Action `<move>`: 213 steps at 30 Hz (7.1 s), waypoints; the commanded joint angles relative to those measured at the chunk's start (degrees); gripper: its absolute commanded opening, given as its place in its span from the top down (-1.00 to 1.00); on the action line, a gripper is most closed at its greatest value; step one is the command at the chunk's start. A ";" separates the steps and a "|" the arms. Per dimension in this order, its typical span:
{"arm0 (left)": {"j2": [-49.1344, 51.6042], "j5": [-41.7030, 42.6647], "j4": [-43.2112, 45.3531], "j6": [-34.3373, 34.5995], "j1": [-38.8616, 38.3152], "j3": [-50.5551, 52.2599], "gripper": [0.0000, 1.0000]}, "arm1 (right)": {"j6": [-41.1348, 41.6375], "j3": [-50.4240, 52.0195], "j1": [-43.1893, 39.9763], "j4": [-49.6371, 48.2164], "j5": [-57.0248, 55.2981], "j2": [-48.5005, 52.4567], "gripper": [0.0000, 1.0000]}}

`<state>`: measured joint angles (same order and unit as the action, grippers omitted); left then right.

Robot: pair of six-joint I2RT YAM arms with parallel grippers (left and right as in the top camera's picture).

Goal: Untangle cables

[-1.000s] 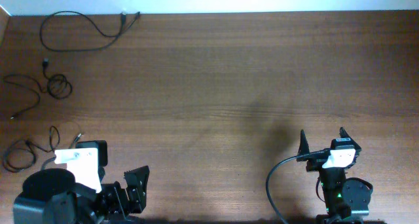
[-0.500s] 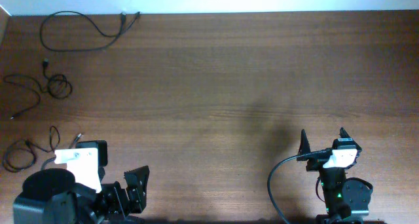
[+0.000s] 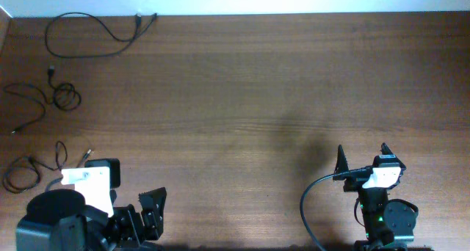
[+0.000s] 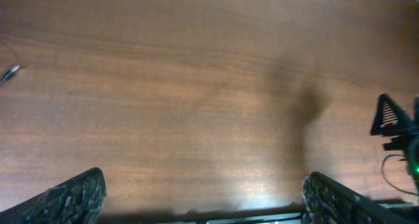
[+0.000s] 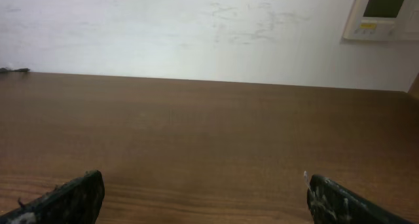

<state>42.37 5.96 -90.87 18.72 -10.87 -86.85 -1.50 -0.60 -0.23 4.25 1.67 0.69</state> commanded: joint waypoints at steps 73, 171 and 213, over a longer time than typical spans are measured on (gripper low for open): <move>-42.10 5.81 87.89 -20.79 12.24 82.42 -0.98 | 0.42 0.26 -0.33 0.35 -0.85 -0.50 -0.97; -42.07 -6.62 86.05 -17.03 12.07 86.38 -0.98 | 0.42 0.26 -0.17 0.31 -1.07 -0.50 -0.97; -42.07 -6.62 86.07 -17.03 12.07 86.38 -0.98 | 0.42 0.26 -0.17 0.33 -1.07 -0.50 -0.97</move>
<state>0.80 -0.05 -4.67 2.61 1.10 -0.80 -1.52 -0.60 -0.23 4.25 1.30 0.69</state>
